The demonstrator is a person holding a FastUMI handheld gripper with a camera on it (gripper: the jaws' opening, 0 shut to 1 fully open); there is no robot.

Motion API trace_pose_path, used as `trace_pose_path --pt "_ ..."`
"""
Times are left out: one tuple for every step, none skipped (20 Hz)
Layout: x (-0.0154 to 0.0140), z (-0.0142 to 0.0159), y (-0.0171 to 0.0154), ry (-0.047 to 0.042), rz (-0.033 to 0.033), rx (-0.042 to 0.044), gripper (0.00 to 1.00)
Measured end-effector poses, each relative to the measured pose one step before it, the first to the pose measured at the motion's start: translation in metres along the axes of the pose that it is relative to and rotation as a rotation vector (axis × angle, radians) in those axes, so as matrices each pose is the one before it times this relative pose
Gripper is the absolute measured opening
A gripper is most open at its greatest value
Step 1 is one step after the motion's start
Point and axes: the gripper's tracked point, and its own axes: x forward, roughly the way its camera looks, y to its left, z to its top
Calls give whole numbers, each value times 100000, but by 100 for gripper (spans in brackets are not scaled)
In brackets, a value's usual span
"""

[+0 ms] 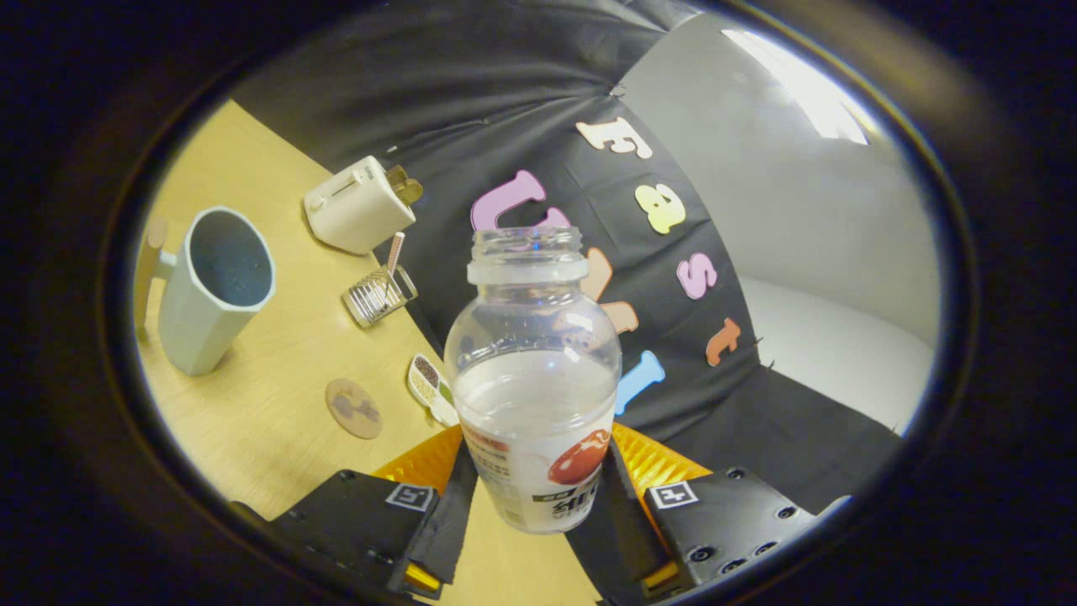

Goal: Take the bottle from table, then pour the juice into the cup, finally place the bottle on the coaster

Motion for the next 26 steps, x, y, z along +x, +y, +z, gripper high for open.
trace_pose_path --pt "-143 255 163 -1277 -911 -2681 77" --pt "-107 367 253 -1201 -489 -2662 77" --pt "121 413 318 -1338 -455 -2667 77" --pt "-37 419 211 -1458 -766 -3093 77" --pt "66 253 122 -1374 -974 -3319 77" --pt "-78 454 24 -1973 -1629 -3247 77" --pt "-69 410 -218 -1601 -2070 -3257 77" --pt "2 359 -90 -1661 -1580 -2860 77" --pt "-11 153 -4 -969 -975 -1896 77" --pt "11 232 143 -912 30 -964 77" --pt "-91 218 221 -524 527 -408 77" --pt "-46 177 233 -440 578 -649 77" --pt "-47 249 45 -671 135 -1219 77" --pt "127 111 173 -780 -316 -1771 77" --pt "173 170 98 -807 -437 -2125 77" --pt "349 81 46 -775 -279 -2154 77" --pt "141 100 122 -617 32 -1962 77" --pt "4 94 111 -520 368 -1603 77" --pt "-6 89 141 -656 449 -1528 77" --pt "152 12 -94 -614 -76 -1754 77" --pt "-68 9 -96 -490 -341 -1397 77" --pt "91 52 -39 -507 -203 -1380 77" --pt "46 101 59 -480 -15 -1054 77" --pt "-35 69 35 -450 86 -796 77" --pt "92 -13 54 -327 32 -782 77" --pt "-70 -5 -37 -388 30 -947 77"
